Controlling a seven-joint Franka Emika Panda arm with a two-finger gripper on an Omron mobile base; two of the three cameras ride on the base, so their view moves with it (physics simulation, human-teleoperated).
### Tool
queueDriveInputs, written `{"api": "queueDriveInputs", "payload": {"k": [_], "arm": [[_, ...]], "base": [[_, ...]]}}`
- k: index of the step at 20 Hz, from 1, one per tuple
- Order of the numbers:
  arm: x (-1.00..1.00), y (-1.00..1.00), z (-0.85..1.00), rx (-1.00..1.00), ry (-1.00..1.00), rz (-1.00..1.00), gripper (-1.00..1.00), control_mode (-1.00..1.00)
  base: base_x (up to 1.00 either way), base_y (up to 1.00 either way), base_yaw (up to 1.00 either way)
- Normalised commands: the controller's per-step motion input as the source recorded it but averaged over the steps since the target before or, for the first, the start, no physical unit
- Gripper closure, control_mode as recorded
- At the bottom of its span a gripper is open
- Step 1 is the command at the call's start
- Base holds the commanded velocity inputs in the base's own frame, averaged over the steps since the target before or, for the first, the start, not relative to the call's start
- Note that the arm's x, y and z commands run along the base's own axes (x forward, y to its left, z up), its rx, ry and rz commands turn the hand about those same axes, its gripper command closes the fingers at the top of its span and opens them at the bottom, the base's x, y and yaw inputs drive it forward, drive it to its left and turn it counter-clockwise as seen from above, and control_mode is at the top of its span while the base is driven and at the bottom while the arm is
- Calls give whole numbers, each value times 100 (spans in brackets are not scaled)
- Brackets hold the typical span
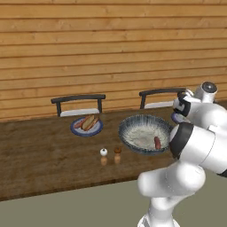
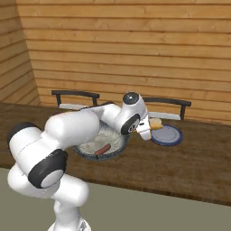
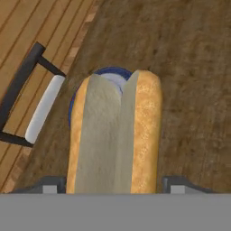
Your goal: Place one bun and one sausage from the bowl on each plate.
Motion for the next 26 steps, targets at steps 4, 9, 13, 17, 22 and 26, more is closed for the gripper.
{"api": "queueDriveInputs", "payload": {"k": [4, 9, 13, 17, 22, 26], "arm": [[7, -24, -19, -1, 0, -3, 100, -100], [40, 1, -58, -6, 3, -3, 100, -100], [74, -1, -8, 0, 5, -8, 100, -100], [72, -25, -21, 0, 9, -4, 100, -100], [52, -50, -37, 0, 4, -1, -100, -100], [29, -64, -57, 0, 0, 0, -100, -100]], "base": [[0, 0, 0], [0, 0, 0], [0, 0, 0], [0, 0, 0], [0, 0, 0], [0, 0, 0]]}}
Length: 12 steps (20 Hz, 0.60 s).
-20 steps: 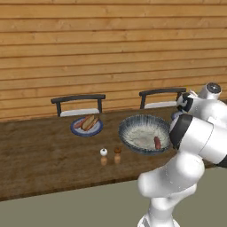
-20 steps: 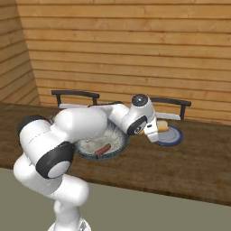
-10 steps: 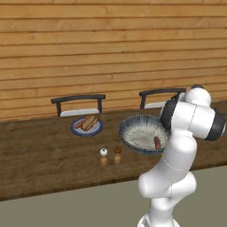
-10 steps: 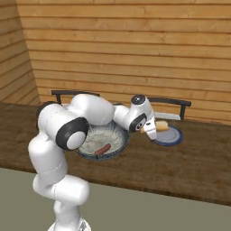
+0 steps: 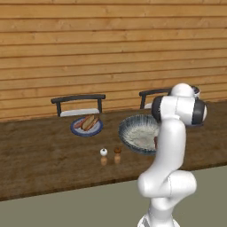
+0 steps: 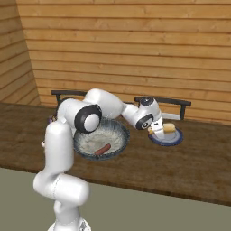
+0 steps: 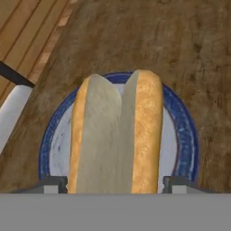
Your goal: Place one bun and one sausage from the bowl on each plate.
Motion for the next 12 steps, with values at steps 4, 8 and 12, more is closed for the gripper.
{"api": "queueDriveInputs", "payload": {"k": [4, 8, 12], "arm": [[18, -13, 10, 11, -2, 0, -100, -100], [6, 15, 59, 10, -1, -5, -100, -100], [-61, 0, 100, 4, 0, 0, -100, -100]], "base": [[0, 0, 0], [0, 0, 0], [0, 0, 0]]}}
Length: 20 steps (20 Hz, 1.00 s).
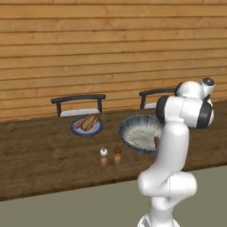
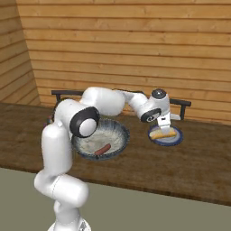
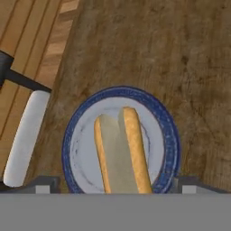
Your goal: Place one bun and one sausage from the bowl on each plate.
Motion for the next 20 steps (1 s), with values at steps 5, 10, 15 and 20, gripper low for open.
{"api": "queueDriveInputs", "payload": {"k": [5, 10, 15, 20], "arm": [[-100, 77, 76, 0, 0, 7, -100, -100], [-100, 100, 35, -7, 6, 22, -100, -100], [-78, 100, 38, -10, 20, 30, -100, -100], [-20, 100, 40, -1, 38, 32, -100, -100]], "base": [[0, 0, 0], [0, 0, 0], [0, 0, 0], [0, 0, 0]]}}
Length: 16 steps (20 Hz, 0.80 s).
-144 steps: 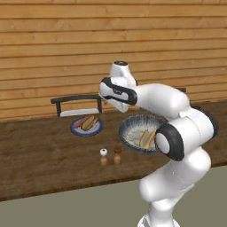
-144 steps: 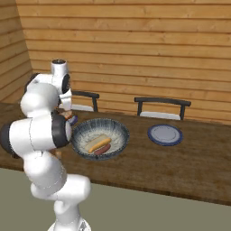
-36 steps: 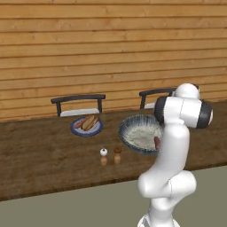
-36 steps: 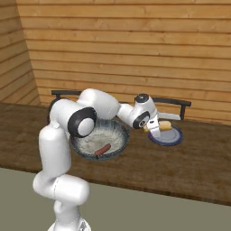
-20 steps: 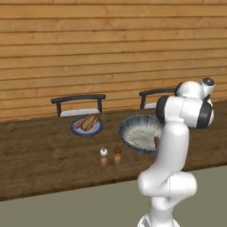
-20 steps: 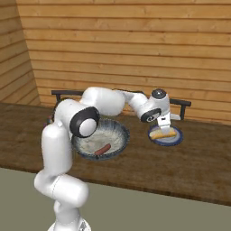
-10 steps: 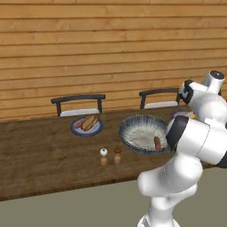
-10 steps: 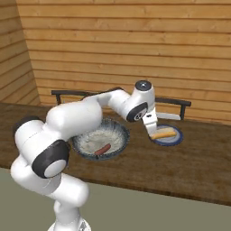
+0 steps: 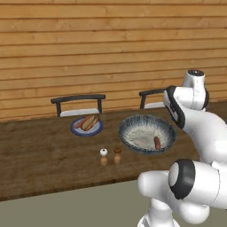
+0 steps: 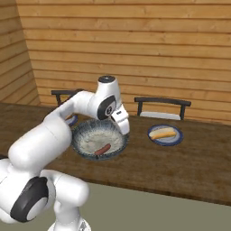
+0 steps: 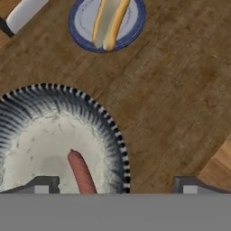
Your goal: Place one bun and one sausage from the bowl on each plate.
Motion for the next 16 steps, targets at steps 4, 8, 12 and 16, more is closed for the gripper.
{"api": "queueDriveInputs", "payload": {"k": [4, 8, 12, 16], "arm": [[-14, 95, -38, 0, 22, 53, -100, -100], [16, 56, -91, 3, -5, 26, -100, -100], [31, 0, -56, -1, -11, 12, -100, -100], [29, 0, -70, -9, 0, 7, -100, -100]], "base": [[0, 0, 0], [0, 0, 0], [0, 0, 0], [0, 0, 0]]}}
